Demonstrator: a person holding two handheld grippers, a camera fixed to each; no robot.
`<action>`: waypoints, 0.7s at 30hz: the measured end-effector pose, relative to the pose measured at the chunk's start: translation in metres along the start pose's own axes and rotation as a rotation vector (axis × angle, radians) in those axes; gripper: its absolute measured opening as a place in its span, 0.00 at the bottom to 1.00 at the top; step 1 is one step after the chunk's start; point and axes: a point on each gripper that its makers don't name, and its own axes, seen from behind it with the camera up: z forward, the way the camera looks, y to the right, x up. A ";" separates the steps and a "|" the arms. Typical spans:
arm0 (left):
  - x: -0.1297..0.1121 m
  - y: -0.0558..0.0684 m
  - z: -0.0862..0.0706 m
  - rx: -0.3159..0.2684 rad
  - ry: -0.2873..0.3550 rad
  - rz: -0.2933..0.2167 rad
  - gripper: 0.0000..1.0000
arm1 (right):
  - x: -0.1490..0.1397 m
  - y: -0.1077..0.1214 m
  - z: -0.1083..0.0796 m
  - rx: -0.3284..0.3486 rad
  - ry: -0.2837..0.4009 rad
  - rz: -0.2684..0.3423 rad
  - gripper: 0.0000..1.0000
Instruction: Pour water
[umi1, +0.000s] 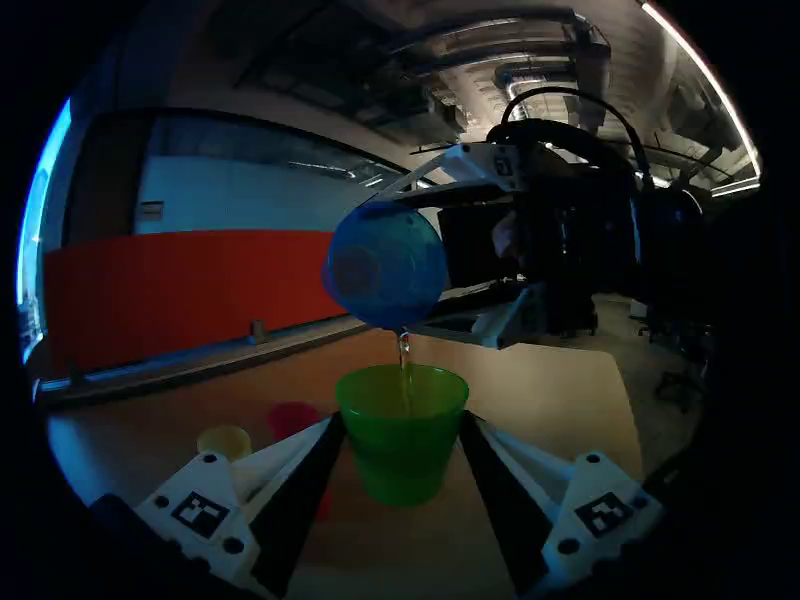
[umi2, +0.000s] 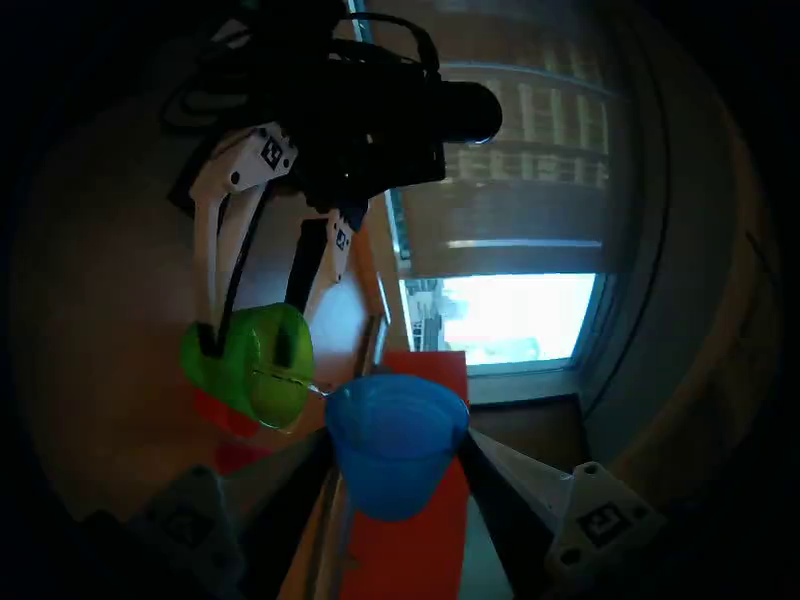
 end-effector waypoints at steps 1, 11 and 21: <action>0.000 0.000 0.000 0.000 0.000 -0.001 0.83 | 0.000 0.000 0.000 -0.001 -0.001 -0.004 0.89; 0.001 0.001 -0.001 -0.001 0.006 0.001 0.83 | 0.002 0.002 -0.001 -0.010 -0.004 -0.032 0.89; 0.003 0.000 0.000 0.001 0.014 -0.005 0.83 | 0.005 0.002 -0.001 -0.010 -0.003 -0.063 0.89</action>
